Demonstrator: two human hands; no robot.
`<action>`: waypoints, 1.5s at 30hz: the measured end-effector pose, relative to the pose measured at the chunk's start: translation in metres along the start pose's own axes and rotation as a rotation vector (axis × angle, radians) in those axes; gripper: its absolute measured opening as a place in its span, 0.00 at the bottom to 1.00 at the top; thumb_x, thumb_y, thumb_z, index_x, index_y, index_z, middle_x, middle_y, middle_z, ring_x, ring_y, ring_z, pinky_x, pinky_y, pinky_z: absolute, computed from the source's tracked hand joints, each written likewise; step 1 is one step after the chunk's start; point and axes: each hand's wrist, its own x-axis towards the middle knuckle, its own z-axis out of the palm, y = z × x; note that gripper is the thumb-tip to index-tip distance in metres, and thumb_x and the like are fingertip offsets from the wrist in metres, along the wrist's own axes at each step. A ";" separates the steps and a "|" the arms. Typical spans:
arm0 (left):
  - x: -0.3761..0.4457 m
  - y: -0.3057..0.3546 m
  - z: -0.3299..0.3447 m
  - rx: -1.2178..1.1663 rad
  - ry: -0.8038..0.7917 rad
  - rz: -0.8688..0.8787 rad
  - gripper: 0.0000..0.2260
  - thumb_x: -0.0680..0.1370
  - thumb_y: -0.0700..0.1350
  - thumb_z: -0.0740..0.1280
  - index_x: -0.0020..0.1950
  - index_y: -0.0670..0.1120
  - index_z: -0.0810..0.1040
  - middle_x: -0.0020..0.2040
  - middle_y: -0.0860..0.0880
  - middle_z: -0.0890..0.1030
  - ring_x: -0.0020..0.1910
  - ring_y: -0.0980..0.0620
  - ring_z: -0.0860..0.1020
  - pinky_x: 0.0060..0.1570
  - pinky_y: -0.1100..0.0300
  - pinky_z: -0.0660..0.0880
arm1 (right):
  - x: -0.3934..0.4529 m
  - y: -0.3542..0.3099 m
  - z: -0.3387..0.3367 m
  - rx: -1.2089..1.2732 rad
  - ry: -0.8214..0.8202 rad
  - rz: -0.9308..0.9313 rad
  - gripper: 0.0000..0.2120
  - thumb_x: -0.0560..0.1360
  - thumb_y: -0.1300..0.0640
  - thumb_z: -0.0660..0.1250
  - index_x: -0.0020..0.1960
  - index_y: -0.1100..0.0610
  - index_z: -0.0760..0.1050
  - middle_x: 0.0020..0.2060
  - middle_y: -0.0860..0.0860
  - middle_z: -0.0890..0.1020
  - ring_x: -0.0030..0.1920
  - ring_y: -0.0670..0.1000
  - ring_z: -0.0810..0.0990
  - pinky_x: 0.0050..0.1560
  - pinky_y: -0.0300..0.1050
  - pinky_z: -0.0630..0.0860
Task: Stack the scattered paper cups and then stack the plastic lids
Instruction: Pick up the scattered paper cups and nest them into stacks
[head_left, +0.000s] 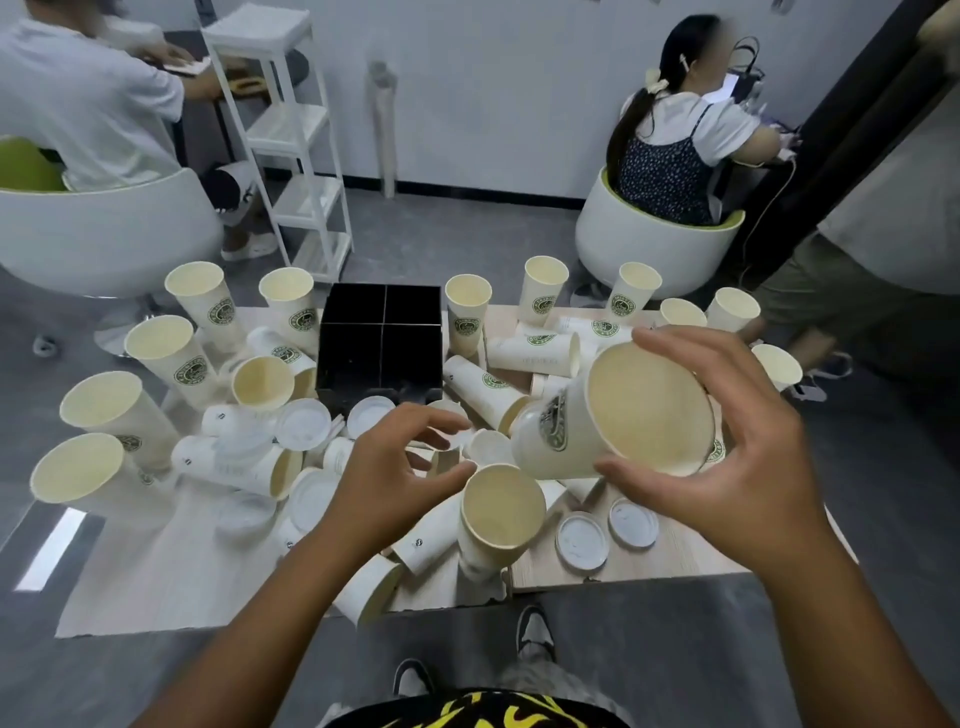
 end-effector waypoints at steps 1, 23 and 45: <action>-0.002 0.001 -0.004 -0.023 0.006 -0.008 0.17 0.71 0.46 0.80 0.58 0.56 0.82 0.55 0.61 0.82 0.53 0.56 0.83 0.46 0.61 0.82 | 0.000 -0.007 0.003 0.011 -0.014 -0.021 0.39 0.64 0.42 0.80 0.70 0.55 0.75 0.67 0.49 0.76 0.70 0.48 0.74 0.69 0.41 0.70; -0.024 -0.033 -0.002 -0.122 -0.124 -0.028 0.23 0.73 0.43 0.79 0.65 0.59 0.79 0.64 0.60 0.79 0.63 0.54 0.80 0.53 0.55 0.81 | -0.058 0.069 0.150 0.143 -0.373 0.330 0.43 0.63 0.38 0.81 0.74 0.38 0.68 0.70 0.33 0.68 0.74 0.41 0.66 0.71 0.37 0.64; 0.092 -0.018 0.065 -0.090 -0.157 -0.070 0.21 0.74 0.46 0.79 0.64 0.58 0.79 0.63 0.63 0.80 0.63 0.59 0.79 0.54 0.60 0.80 | -0.037 0.203 0.067 0.299 -0.084 0.561 0.35 0.69 0.48 0.79 0.73 0.42 0.69 0.69 0.39 0.74 0.67 0.44 0.75 0.61 0.43 0.76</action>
